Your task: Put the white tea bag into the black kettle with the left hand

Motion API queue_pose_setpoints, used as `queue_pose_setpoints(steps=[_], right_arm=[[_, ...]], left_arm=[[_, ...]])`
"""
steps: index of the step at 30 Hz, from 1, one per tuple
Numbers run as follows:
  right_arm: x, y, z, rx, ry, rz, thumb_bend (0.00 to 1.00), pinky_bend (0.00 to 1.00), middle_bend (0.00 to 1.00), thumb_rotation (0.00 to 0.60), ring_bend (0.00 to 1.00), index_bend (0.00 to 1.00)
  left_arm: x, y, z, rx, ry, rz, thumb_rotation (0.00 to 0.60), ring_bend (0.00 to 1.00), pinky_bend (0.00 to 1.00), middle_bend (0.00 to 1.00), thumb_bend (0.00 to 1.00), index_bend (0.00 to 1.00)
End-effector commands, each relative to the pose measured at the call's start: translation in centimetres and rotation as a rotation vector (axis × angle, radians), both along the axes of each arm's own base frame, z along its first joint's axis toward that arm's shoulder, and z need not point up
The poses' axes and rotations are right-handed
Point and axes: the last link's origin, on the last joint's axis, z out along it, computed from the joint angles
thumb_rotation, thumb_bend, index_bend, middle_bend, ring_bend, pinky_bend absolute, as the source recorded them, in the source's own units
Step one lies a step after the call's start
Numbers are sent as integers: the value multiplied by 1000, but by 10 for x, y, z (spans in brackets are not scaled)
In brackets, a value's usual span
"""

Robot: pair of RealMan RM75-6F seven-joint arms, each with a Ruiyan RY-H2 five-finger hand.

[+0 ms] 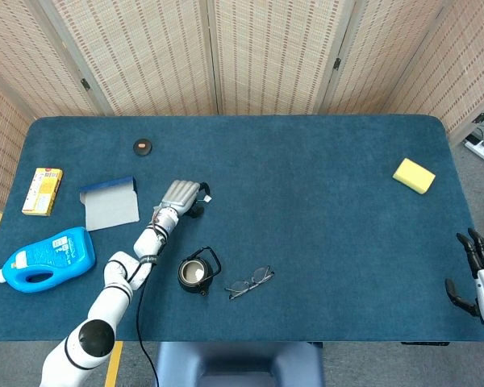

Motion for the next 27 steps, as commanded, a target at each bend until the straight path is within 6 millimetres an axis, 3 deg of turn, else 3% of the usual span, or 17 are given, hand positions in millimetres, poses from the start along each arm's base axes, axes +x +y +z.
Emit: queue_pose_setpoints(steps=[1, 14, 27], right_arm=[[0, 0, 0, -2, -1, -2, 442, 0, 0, 600, 0, 0], [-1, 1, 1, -6, -2, -4, 442, 0, 0, 600, 0, 0], [1, 3, -1, 3, 5, 6, 442, 0, 0, 600, 0, 0]], left_arm=[[2, 0, -1, -8, -1, -2, 600, 1000, 1000, 1000, 432, 323], [-1, -2, -5, -26, 23, -5, 600, 1000, 1000, 1000, 432, 347], [-5, -3, -1, -11, 28, -19, 600, 1000, 1000, 1000, 432, 517]])
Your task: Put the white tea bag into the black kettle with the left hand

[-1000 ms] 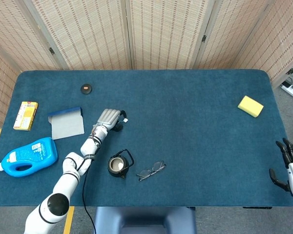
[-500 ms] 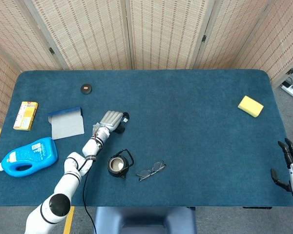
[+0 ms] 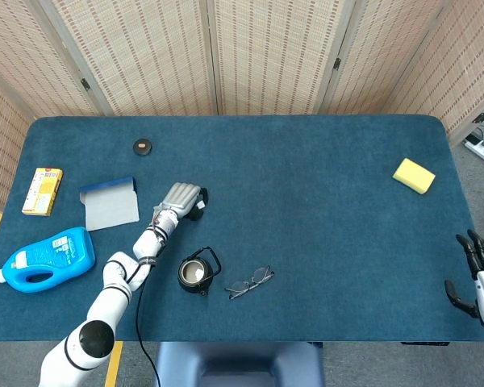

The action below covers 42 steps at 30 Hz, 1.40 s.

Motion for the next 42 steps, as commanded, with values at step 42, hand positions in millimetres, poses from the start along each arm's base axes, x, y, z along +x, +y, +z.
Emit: queue_pose_setpoints(steps=[42], right_arm=[[1, -1, -3, 27, 1, 10, 442, 0, 0, 600, 0, 0]], left_arm=[[-15, 6, 16, 37, 29, 4, 600, 1000, 1000, 1000, 533, 671]])
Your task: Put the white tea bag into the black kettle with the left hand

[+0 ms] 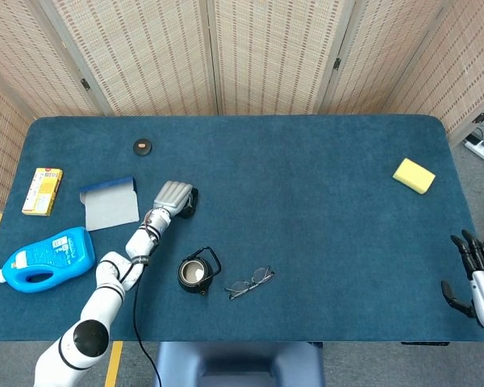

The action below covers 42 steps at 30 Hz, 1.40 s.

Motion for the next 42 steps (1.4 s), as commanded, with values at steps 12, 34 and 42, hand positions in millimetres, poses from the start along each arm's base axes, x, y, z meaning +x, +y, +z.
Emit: queue_pose_setpoints(steps=[12, 34, 42], right_arm=[[6, 3, -4, 25, 9, 46, 442, 0, 0, 600, 0, 0], [25, 23, -13, 90, 23, 224, 442, 0, 0, 600, 0, 0], [29, 23, -21, 115, 43, 241, 442, 0, 0, 600, 0, 0]], left_arm=[[7, 12, 37, 115, -28, -122, 600, 1000, 1000, 1000, 533, 662], [55, -15, 115, 450, -45, -489, 600, 1000, 1000, 1000, 532, 658], [61, -42, 150, 524, -15, -488, 600, 1000, 1000, 1000, 532, 658]])
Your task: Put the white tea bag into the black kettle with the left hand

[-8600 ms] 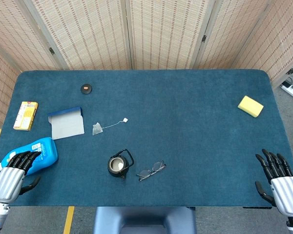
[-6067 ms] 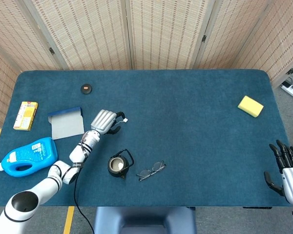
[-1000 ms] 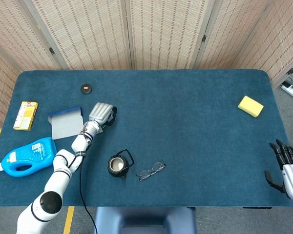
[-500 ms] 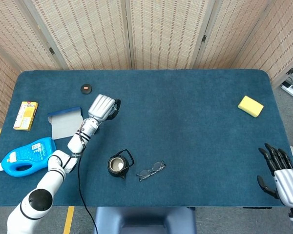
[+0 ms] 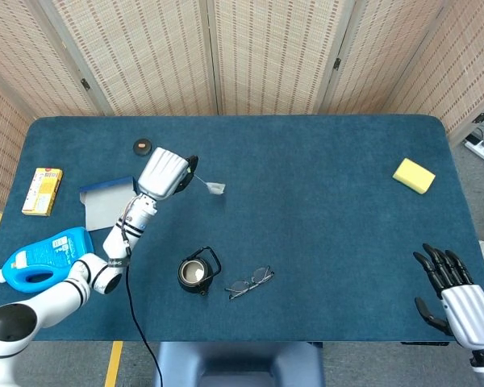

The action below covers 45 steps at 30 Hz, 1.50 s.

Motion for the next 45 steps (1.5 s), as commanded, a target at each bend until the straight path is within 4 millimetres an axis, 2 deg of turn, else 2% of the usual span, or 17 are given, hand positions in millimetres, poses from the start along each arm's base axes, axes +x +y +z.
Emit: queue_pose_setpoints(steps=[1, 8, 14, 18, 21, 28, 32, 38, 45], right_arm=[[3, 2, -4, 4, 9, 19, 442, 0, 0, 600, 0, 0], [13, 4, -20, 39, 35, 94, 441, 0, 0, 600, 0, 0], [28, 25, -27, 26, -2, 237, 442, 0, 0, 600, 1, 0], [29, 36, -27, -17, 18, 269, 442, 0, 0, 600, 0, 0], [31, 41, -26, -91, 37, 293, 442, 0, 0, 600, 1, 0], [36, 59, -29, -123, 35, 349, 442, 0, 0, 600, 1, 0], [38, 71, -30, -153, 40, 379, 442, 0, 0, 600, 0, 0], [37, 77, -28, -169, 35, 397, 442, 0, 0, 600, 0, 0], [36, 79, -28, -157, 37, 400, 442, 0, 0, 600, 0, 0]], left_arm=[[-4, -16, 41, 101, -12, 10, 600, 1000, 1000, 1000, 532, 658], [1, -48, 60, 138, -52, -6, 600, 1000, 1000, 1000, 532, 658], [13, -81, 76, 174, -37, -29, 600, 1000, 1000, 1000, 532, 653], [21, -100, 83, 188, -35, -33, 600, 1000, 1000, 1000, 532, 659], [22, -118, 80, 184, -13, -44, 600, 1000, 1000, 1000, 532, 660], [32, -167, 70, 178, -5, -105, 600, 1000, 1000, 1000, 532, 660], [35, -189, 61, 166, 7, -146, 600, 1000, 1000, 1000, 532, 660], [38, -203, 40, 116, 17, -171, 600, 1000, 1000, 1000, 532, 665], [27, -195, 22, 74, 8, -136, 600, 1000, 1000, 1000, 532, 667]])
